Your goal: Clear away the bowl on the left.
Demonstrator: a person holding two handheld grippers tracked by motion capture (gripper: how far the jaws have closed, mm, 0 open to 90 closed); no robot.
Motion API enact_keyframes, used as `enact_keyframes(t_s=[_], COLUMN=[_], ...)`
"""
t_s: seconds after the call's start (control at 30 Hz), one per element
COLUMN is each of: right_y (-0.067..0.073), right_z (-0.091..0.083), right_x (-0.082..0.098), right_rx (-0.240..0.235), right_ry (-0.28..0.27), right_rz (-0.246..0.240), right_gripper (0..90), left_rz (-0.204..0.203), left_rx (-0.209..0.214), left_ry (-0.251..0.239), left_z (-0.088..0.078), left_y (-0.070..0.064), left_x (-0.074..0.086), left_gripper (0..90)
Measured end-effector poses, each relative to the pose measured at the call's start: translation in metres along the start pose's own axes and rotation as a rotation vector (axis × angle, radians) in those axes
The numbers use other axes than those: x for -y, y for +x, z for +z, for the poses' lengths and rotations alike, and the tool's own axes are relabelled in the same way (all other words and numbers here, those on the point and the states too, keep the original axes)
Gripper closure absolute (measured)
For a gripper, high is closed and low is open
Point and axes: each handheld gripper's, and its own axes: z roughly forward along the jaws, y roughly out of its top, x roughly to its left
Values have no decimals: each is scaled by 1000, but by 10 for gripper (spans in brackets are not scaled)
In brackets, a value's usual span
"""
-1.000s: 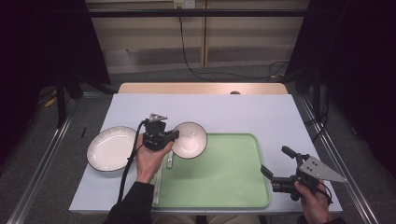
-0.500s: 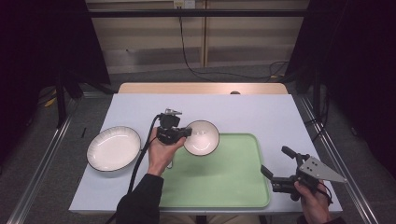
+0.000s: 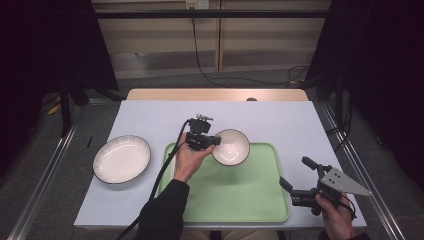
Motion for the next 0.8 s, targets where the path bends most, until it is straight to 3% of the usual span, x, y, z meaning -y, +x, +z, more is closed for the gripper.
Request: enact_keyframes(t_s=[0.03, 0.1, 0.3, 0.43, 0.8], right_y=[0, 0, 0, 0, -1], right_z=[0, 0, -1, -1, -1], right_x=[0, 0, 0, 0, 0], right_rx=[-2, 2, -2, -2, -1], right_ry=[0, 1, -2, 1, -2], right_rz=[-1, -2, 0, 2, -2], right_gripper=[5, 5, 5, 5, 5], left_rz=[4, -11, 13, -4, 3], left_rx=[-10, 14, 24, 39, 42], left_ry=[1, -1, 19, 21, 57], left_z=[2, 7, 22, 30, 50], left_y=[-2, -5, -19, -22, -27], left_x=[0, 1, -3, -5, -7], left_gripper=[820, 820, 820, 820, 819])
